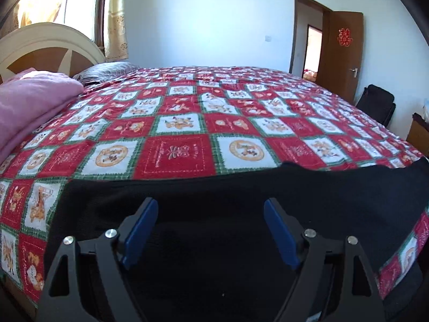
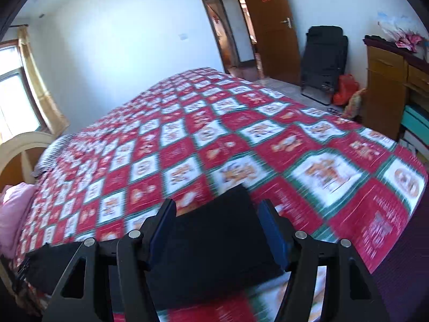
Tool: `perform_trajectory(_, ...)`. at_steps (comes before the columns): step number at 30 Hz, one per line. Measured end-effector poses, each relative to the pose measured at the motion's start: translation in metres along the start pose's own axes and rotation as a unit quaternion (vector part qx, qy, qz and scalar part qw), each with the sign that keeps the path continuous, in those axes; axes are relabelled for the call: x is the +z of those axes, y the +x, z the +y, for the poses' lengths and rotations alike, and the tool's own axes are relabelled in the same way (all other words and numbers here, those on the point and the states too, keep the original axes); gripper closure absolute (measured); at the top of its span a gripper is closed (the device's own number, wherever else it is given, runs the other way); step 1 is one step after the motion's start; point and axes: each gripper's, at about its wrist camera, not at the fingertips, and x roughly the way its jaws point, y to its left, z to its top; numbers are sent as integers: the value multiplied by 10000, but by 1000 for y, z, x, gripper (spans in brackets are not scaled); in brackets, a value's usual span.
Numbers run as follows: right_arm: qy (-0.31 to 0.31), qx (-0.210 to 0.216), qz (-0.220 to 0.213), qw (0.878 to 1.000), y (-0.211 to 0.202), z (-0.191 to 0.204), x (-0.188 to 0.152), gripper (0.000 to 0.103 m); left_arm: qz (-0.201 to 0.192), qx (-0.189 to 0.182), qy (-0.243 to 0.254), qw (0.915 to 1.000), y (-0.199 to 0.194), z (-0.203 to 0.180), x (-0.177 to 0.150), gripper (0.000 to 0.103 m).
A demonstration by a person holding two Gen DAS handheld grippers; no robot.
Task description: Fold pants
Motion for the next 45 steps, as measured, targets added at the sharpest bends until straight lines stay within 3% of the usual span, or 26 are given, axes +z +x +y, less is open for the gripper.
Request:
perform_trajectory(3,-31,98,437,9990,25,-8,6,38,154,153,-143,9997,10,5,-10,19)
perform_trajectory(4,-75,106,602,9981,33,-7,4,45,154,201,-158,9996,11,8,-13,19)
perform_trajectory(5,-124,115,740,9971,42,-6,2,63,92,194,-126,9997,9,8,-15,19)
perform_trajectory(8,-336,39,933,9951,57,1,-5,87,79,301,74,9995,8,5,-16,14)
perform_trajectory(10,-368,-107,875,9954,62,-1,-4,87,46,427,91,9990,11,7,-17,5)
perform_trajectory(13,-73,0,994,9950,72,-12,-4,88,-16,401,-53,9992,12,11,-18,4)
perform_trajectory(16,67,166,811,9965,57,-18,-1,86,-28,412,-63,9991,10,11,-19,4)
perform_trajectory(19,133,-35,556,9984,33,-25,0,70,-26,441,-100,9990,7,10,-19,4)
perform_trajectory(27,337,268,800,9959,7,-38,-25,69,30,373,-132,9992,-2,-3,-19,4)
perform_trajectory(36,441,164,828,9955,-6,-38,-40,69,173,485,-29,9987,4,-11,-25,0)
perform_trajectory(41,973,717,581,9910,13,-50,-41,66,197,474,-76,9987,4,-10,-25,0)
perform_trajectory(45,663,578,471,9950,16,-39,-41,67,179,455,-95,9988,5,-10,-26,0)
